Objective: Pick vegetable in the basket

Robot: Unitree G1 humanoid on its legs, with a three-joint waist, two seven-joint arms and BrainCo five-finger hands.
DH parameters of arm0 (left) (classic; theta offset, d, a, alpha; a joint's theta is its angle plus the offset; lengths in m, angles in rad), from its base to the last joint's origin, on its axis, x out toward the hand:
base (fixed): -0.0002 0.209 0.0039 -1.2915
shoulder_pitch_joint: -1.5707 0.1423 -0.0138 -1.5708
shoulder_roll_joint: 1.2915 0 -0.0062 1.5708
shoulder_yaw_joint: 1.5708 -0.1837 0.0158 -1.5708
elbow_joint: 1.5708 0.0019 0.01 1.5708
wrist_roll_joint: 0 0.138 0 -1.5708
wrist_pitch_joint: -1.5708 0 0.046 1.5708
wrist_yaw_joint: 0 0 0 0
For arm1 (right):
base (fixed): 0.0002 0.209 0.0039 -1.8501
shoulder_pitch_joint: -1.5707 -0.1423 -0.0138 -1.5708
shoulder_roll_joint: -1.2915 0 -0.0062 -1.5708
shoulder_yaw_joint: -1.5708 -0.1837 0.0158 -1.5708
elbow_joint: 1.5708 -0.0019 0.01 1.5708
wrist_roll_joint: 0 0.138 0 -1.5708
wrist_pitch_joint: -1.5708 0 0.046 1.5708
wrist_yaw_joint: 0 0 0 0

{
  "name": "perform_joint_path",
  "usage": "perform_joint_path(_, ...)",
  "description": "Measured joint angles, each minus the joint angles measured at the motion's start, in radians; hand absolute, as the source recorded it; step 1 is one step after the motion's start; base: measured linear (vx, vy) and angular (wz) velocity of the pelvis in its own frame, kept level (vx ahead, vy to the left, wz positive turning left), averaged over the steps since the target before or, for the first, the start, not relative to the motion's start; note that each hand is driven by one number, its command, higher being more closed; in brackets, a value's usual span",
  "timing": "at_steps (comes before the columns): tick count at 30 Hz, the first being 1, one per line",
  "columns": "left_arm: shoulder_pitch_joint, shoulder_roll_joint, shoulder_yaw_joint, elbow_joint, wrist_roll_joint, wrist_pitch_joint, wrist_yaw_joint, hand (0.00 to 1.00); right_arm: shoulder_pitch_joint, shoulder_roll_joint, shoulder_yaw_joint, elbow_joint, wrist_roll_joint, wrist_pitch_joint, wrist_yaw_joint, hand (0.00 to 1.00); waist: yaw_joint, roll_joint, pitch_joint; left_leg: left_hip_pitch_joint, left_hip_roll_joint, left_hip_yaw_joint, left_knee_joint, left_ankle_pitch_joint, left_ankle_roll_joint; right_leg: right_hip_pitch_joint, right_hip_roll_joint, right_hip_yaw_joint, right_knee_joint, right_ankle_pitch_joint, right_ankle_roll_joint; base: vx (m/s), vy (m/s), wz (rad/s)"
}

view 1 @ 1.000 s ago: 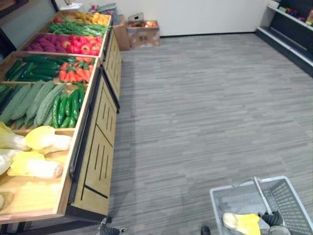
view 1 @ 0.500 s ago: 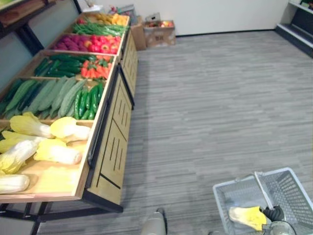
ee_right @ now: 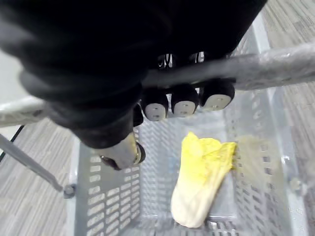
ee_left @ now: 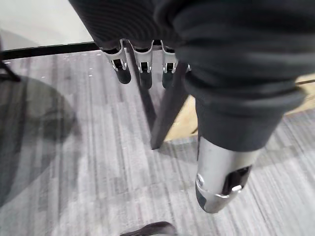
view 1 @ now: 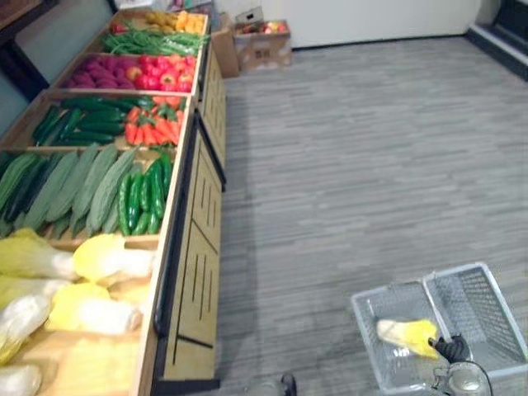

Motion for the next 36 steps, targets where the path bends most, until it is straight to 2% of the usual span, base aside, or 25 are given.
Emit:
perform_joint_path(1,-0.001,0.012,-0.015,-0.025,0.0,0.0,0.0,0.0,-0.001,0.013,0.0,0.0,0.0,-0.001,0.0,1.0,-0.012,0.0,-0.002,0.043,0.006,-0.004,-0.025,0.005,0.015,-0.014,0.002,-0.006,0.077,0.054,0.017,0.34,0.068,0.19)
perform_joint_path(2,-0.003,0.019,-0.017,-0.041,-0.001,-0.001,0.0,0.0,-0.001,0.024,0.001,0.0,0.0,-0.003,0.0,1.0,-0.017,-0.01,0.0,0.065,0.008,-0.008,-0.036,0.003,0.019,-0.031,0.005,-0.012,0.142,0.055,0.026,0.38,0.04,0.26)
perform_joint_path(3,-0.023,0.031,-0.016,-0.063,-0.002,0.0,0.001,0.0,-0.007,0.039,0.001,-0.001,0.0,-0.006,0.001,1.0,-0.019,-0.02,0.003,0.101,0.013,-0.031,-0.05,0.003,0.02,-0.074,0.023,-0.032,0.279,0.046,0.012,0.32,-0.02,0.33)
perform_joint_path(5,-0.066,0.032,-0.017,-0.078,-0.004,0.001,0.001,0.0,-0.006,0.04,-0.012,-0.003,0.001,-0.003,0.001,1.0,-0.027,-0.025,0.007,0.168,0.024,-0.091,-0.078,0.003,0.02,-0.128,0.039,-0.078,0.462,0.009,-0.046,0.33,-0.081,0.43)
perform_joint_path(6,-0.076,0.031,-0.017,-0.078,-0.005,0.001,0.001,0.0,-0.005,0.04,-0.016,-0.004,0.002,-0.003,0.001,1.0,-0.033,-0.026,0.009,0.185,0.025,-0.107,-0.083,0.002,0.02,-0.141,0.039,-0.085,0.494,-0.006,-0.069,0.29,-0.146,0.5)
perform_joint_path(7,-0.094,0.031,-0.019,-0.077,-0.007,0.001,0.001,0.0,-0.005,0.04,-0.021,-0.012,0.003,-0.003,0.001,1.0,-0.048,-0.031,0.015,0.218,0.029,-0.139,-0.088,0.002,0.02,-0.162,0.04,-0.085,0.516,-0.037,-0.113,0.27,-0.203,0.55)
perform_joint_path(8,-0.111,0.03,-0.025,-0.076,-0.007,0.001,0.001,0.0,-0.002,0.041,-0.033,-0.023,0.008,-0.003,0.001,1.0,-0.058,-0.032,0.018,0.24,0.034,-0.159,-0.09,0.002,0.019,-0.191,0.041,-0.079,0.493,-0.053,-0.134,0.26,-0.233,0.54)
perform_joint_path(9,-0.12,0.029,-0.026,-0.076,-0.007,0.001,0.001,0.0,0.0,0.041,-0.038,-0.032,0.01,-0.003,0.001,1.0,-0.064,-0.032,0.021,0.249,0.038,-0.175,-0.09,0.002,0.019,-0.205,0.042,-0.076,0.463,-0.062,-0.132,0.24,-0.285,0.55)
perform_joint_path(12,-0.14,0.017,-0.03,-0.075,-0.006,0.0,0.002,0.0,0.016,0.049,-0.047,-0.044,0.01,-0.001,0.001,1.0,-0.072,-0.035,0.052,0.297,0.083,-0.196,-0.09,-0.009,0.001,-0.203,0.073,-0.045,0.077,-0.094,-0.107,0.25,-0.369,0.54)
perform_joint_path(13,-0.131,0.017,-0.015,-0.073,-0.005,0.0,0.002,0.0,0.03,0.064,-0.05,-0.044,0.01,0.0,0.001,1.0,-0.074,-0.049,0.05,0.306,0.104,-0.198,-0.089,-0.042,-0.05,-0.163,0.085,-0.03,-0.174,-0.064,-0.076,0.24,-0.433,0.6)
perform_joint_path(14,-0.13,0.018,0.001,-0.064,-0.001,0.002,0.003,0.0,0.054,0.076,-0.061,-0.041,0.01,0.004,0.001,1.0,-0.077,-0.071,0.049,0.32,0.114,-0.224,-0.089,-0.104,-0.097,-0.096,0.088,-0.001,-0.35,-0.096,0.018,0.28,-0.505,0.58)
perform_joint_path(15,-0.138,0.005,0.002,-0.048,0.001,0.002,0.001,0.0,0.054,0.075,-0.072,-0.036,0.008,0.011,0.001,1.0,-0.073,-0.056,0.053,0.318,0.139,-0.234,-0.091,-0.132,-0.117,-0.074,0.111,-0.014,-0.391,-0.138,0.024,0.17,-0.345,0.36)
perform_joint_path(16,-0.144,-0.028,0.003,-0.019,0.006,0.001,-0.003,0.0,0.028,0.068,-0.089,-0.024,-0.001,0.035,0.001,1.0,-0.067,-0.027,0.062,0.3,0.171,-0.248,-0.092,-0.14,-0.122,-0.085,0.144,-0.029,-0.394,-0.136,0.009,0.1,-0.191,0.1)
perform_joint_path(17,-0.14,-0.038,0.003,-0.008,0.013,0.001,-0.004,0.0,0.025,0.07,-0.089,-0.022,-0.001,0.038,0.002,1.0,-0.067,-0.027,0.065,0.299,0.164,-0.258,-0.098,-0.13,-0.123,-0.094,0.146,-0.029,-0.381,-0.141,0.003,0.11,-0.164,0.03)
perform_joint_path(19,-0.116,-0.048,0.012,0.016,0.031,0.002,-0.007,0.0,0.03,0.085,-0.095,-0.023,0.002,0.037,0.001,1.0,-0.07,-0.021,0.06,0.306,0.161,-0.266,-0.109,-0.095,-0.13,-0.121,0.152,-0.033,-0.306,-0.202,-0.015,0.14,-0.15,0.05)
perform_joint_path(22,-0.091,-0.053,0.058,0.024,0.039,0.002,-0.011,0.0,0.041,0.088,-0.113,0.004,0.002,0.038,0.001,1.0,-0.069,-0.015,0.043,0.286,0.175,-0.284,-0.089,-0.075,-0.146,-0.115,0.158,-0.063,-0.311,-0.235,-0.027,0.14,-0.156,0.21)
perform_joint_path(25,-0.058,-0.052,0.082,0.023,0.038,0.011,-0.011,0.0,0.067,0.092,-0.122,0.049,0.002,0.041,0.002,1.0,-0.073,0.003,0.01,0.188,0.19,-0.343,0.049,-0.058,-0.175,-0.082,0.166,-0.11,-0.369,-0.235,-0.033,0.18,-0.113,0.4)
perform_joint_path(27,-0.039,-0.053,0.086,0.021,0.038,0.015,-0.011,0.0,0.085,0.092,-0.12,0.067,0.002,0.042,0.002,1.0,-0.072,0.013,-0.004,0.109,0.189,-0.38,0.198,-0.034,-0.217,-0.038,0.169,-0.151,-0.402,-0.237,-0.05,0.22,-0.09,0.48)
perform_joint_path(28,-0.028,-0.052,0.089,0.022,0.038,0.017,-0.011,0.0,0.087,0.092,-0.121,0.076,0.002,0.043,0.002,1.0,-0.072,0.014,-0.008,0.061,0.186,-0.394,0.304,0.005,-0.247,-0.009,0.172,-0.174,-0.412,-0.24,-0.055,0.25,-0.104,0.52)
perform_joint_path(30,-0.022,-0.053,0.096,0.022,0.036,0.023,-0.01,0.0,0.098,0.091,-0.121,0.076,0.002,0.043,0.002,1.0,-0.069,0.011,-0.009,0.003,0.177,-0.399,0.441,0.111,-0.259,0.046,0.172,-0.2,-0.424,-0.25,-0.072,0.27,-0.12,0.41)
perform_joint_path(31,-0.021,-0.054,0.097,0.022,0.03,0.023,-0.01,0.0,0.102,0.09,-0.122,0.076,0.004,0.043,0.002,1.0,-0.056,0.002,-0.007,-0.03,0.17,-0.38,0.519,0.223,-0.278,0.093,0.163,-0.204,-0.451,-0.254,-0.081,0.28,-0.128,0.09)
perform_joint_path(32,-0.014,-0.065,0.097,0.023,0.026,0.023,-0.01,0.0,0.105,0.082,-0.124,0.074,0.004,0.043,0.001,1.0,-0.037,-0.008,-0.001,-0.065,0.182,-0.349,0.611,0.239,-0.278,0.133,0.158,-0.208,-0.482,-0.252,-0.092,0.27,-0.115,0.02)
perform_joint_path(33,-0.013,-0.073,0.097,0.023,0.024,0.023,-0.01,0.0,0.105,0.076,-0.124,0.071,0.004,0.043,0.001,1.0,-0.034,0.0,0.001,-0.082,0.191,-0.323,0.641,0.191,-0.269,0.157,0.16,-0.212,-0.496,-0.25,-0.094,0.17,-0.059,0.0)
perform_joint_path(35,-0.014,-0.093,0.098,0.021,0.018,0.021,-0.007,0.0,0.101,0.077,-0.134,0.065,0.014,0.043,-0.001,1.0,-0.03,0.002,0.002,-0.134,0.203,-0.227,0.61,0.055,-0.214,0.217,0.148,-0.219,-0.543,-0.249,-0.095,0.17,0.005,0.03)
perform_joint_path(36,-0.015,-0.097,0.1,0.021,0.018,0.021,-0.003,0.0,0.099,0.079,-0.138,0.061,0.014,0.043,-0.001,1.0,-0.03,0.002,0.002,-0.142,0.204,-0.208,0.565,0.041,-0.203,0.227,0.144,-0.22,-0.552,-0.249,-0.094,0.17,0.07,-0.02)
